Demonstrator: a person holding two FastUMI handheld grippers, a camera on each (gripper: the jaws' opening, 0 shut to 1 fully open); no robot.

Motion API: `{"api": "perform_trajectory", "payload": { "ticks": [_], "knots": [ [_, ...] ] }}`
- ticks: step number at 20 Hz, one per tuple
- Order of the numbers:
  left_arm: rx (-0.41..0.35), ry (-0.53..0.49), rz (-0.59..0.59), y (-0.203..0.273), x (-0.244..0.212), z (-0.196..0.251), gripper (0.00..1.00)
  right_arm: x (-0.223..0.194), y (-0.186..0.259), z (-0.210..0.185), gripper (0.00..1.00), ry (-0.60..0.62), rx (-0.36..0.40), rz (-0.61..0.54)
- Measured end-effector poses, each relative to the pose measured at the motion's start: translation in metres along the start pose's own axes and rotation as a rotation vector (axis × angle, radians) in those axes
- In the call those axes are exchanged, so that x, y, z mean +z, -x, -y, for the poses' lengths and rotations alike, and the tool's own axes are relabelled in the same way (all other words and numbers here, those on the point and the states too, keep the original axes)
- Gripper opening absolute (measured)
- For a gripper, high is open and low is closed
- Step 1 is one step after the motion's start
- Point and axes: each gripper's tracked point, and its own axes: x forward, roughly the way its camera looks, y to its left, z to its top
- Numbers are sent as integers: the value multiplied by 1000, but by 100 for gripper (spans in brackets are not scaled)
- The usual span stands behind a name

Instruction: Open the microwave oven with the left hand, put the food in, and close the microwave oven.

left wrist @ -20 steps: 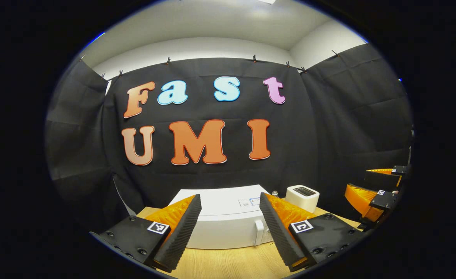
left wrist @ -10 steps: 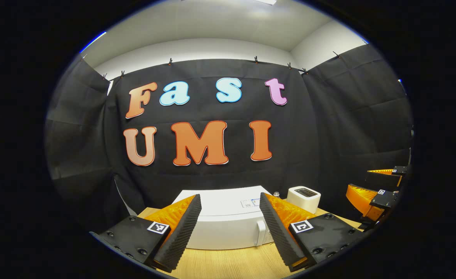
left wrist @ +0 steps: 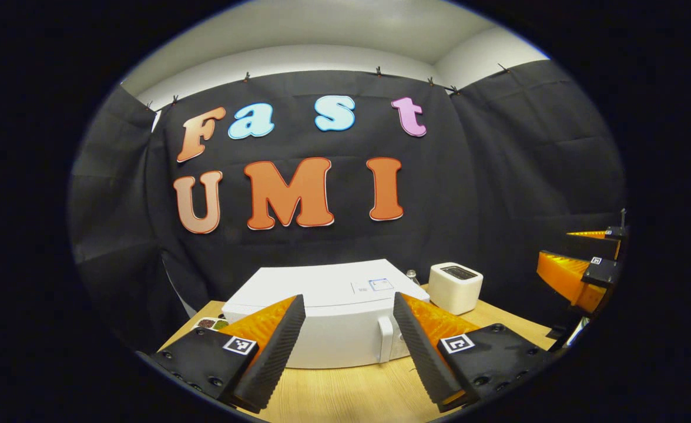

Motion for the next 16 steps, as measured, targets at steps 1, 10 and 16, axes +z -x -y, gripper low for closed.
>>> {"api": "perform_trajectory", "payload": {
  "ticks": [1, 10, 16],
  "knots": [
    [-9, -2, -15, -8, -8, 7, 94, -5, 2, 7, 94, 3, -13, -13],
    [5, 52, -124, -75, -74, 40, 99, -31, 17, 59, 94, 7, -118, -85],
    [58, 65, -249, -109, -132, 40, 100, -52, 21, 75, 94, -12, -127, -153]
  ]
}}
